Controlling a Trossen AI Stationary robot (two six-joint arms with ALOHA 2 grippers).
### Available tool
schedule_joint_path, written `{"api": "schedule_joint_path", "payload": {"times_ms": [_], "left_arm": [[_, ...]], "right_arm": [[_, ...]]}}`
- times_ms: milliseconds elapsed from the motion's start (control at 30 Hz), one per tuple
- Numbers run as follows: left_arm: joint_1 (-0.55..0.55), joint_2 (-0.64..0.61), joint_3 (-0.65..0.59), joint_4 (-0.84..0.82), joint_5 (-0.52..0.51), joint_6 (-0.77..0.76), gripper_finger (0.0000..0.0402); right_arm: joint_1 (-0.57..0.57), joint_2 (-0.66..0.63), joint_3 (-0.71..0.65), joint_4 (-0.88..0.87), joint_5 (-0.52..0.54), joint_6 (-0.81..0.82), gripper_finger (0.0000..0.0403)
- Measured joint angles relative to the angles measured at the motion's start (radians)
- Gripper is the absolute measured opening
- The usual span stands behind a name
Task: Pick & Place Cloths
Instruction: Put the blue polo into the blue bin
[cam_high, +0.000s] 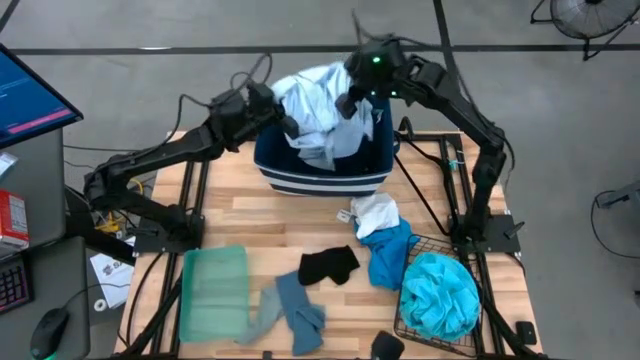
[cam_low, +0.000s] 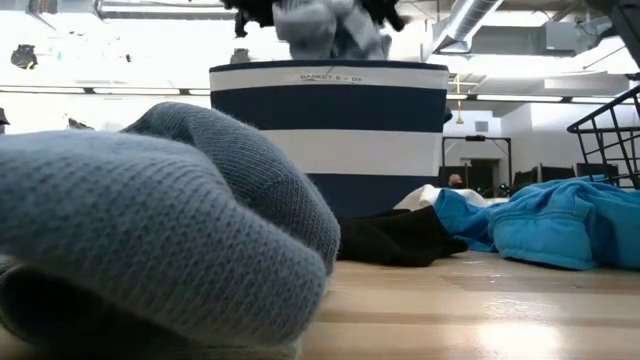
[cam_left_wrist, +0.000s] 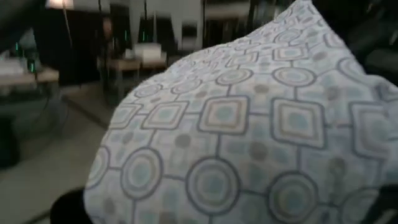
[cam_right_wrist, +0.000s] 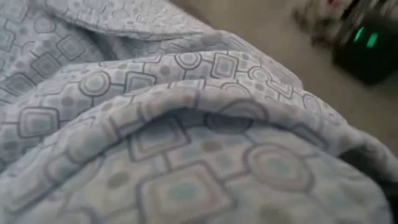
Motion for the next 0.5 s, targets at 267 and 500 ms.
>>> {"api": "schedule_joint_path", "payload": {"times_ms": [267, 500], "left_arm": [[0.036, 0.048, 0.000, -0.165, 0.004, 0.000, 0.0011], [0.076, 0.082, 0.000, -0.220, 0.004, -0.001, 0.0011]], "right_arm": [[-0.005, 0.102, 0.000, -0.140, -0.005, -0.019, 0.0000], [-0.006, 0.152, 0.000, -0.196, -0.005, -0.034, 0.0011]]}}
